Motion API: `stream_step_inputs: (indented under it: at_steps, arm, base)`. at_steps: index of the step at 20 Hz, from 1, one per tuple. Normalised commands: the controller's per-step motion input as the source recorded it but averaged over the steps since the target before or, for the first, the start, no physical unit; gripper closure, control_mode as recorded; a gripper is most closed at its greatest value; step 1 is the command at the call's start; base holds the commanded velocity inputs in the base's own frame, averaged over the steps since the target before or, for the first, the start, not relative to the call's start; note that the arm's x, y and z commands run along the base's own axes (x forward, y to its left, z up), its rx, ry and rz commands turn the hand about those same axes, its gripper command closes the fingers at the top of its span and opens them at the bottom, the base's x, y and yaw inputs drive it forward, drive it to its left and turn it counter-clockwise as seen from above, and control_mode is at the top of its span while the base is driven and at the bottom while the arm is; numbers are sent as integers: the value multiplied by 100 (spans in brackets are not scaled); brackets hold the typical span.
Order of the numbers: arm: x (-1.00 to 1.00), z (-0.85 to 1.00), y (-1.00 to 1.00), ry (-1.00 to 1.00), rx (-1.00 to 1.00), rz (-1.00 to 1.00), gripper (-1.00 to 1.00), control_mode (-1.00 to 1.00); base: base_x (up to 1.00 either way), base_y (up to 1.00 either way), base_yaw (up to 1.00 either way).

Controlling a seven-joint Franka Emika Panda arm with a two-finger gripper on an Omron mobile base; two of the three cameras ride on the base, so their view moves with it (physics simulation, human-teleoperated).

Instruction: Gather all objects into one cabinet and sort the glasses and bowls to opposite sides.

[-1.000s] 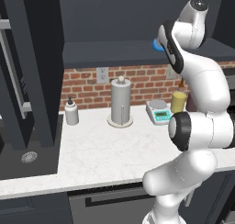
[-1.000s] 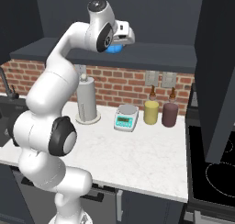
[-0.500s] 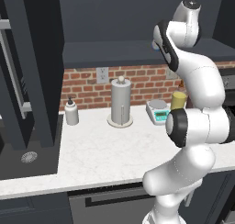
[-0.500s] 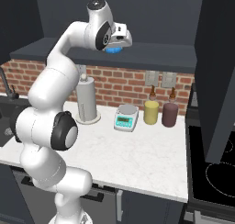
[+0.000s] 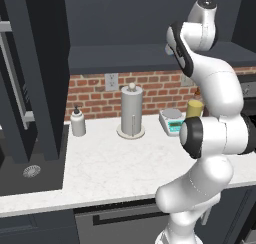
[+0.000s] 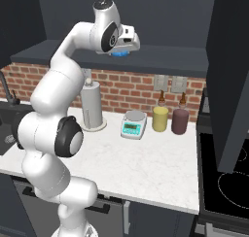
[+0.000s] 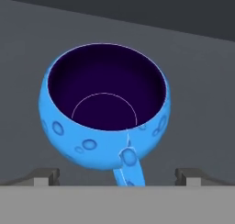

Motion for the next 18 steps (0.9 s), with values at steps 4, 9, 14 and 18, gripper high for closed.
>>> stream_step_inputs:
  at_steps: [4, 9, 14, 18]
  arm:
    - [0, -4, 2, 2, 0, 0, -100, -100]
    - [0, -9, 11, 5, 0, 0, 100, -100]
    - [0, -5, 4, 3, 0, 0, 100, -100]
    - [0, 0, 0, 0, 0, 0, 100, -100]
  base:
    - [0, 0, 0]
    - [0, 0, 0]
    - [0, 0, 0]
    - [0, 0, 0]
